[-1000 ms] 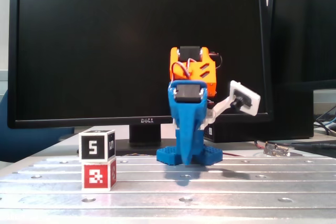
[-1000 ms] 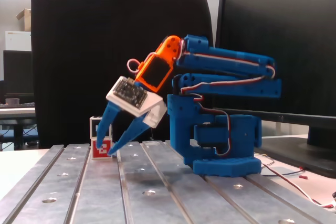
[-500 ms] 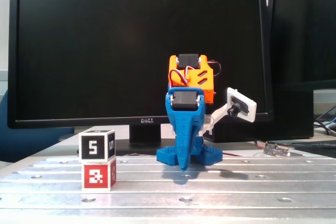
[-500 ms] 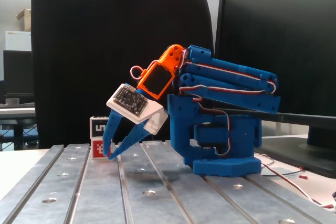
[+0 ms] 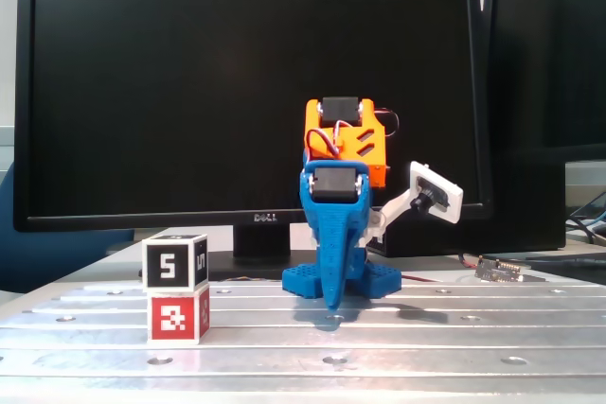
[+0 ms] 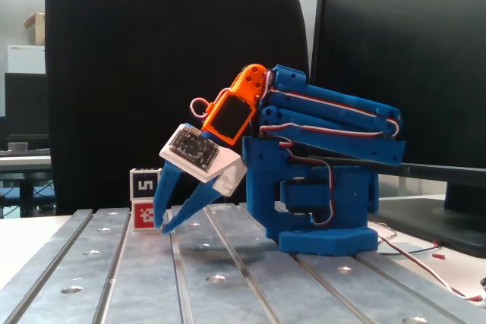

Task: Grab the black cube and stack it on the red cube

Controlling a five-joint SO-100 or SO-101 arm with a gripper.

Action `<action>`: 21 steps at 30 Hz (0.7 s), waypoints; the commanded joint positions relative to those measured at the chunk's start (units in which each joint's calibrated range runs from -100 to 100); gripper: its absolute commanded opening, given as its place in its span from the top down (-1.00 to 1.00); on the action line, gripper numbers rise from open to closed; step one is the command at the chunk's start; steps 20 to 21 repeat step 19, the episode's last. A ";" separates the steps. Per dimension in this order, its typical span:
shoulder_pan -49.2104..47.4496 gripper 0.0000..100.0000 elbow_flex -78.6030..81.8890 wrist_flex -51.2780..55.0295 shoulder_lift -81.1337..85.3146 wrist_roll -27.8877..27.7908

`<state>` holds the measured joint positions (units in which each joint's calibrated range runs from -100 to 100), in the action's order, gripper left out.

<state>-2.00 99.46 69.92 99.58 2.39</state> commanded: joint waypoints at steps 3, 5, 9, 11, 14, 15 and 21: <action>0.04 0.98 -0.18 0.50 -1.08 0.08; 0.49 0.98 -0.18 0.50 -1.08 0.08; 0.49 0.98 -0.18 0.50 -1.00 0.08; 0.49 0.98 -0.18 0.50 -1.00 0.08; 0.49 0.98 -0.18 0.50 -1.00 0.08; 0.49 0.98 -0.18 0.50 -1.00 0.08; 0.49 0.98 -0.18 0.50 -1.00 0.08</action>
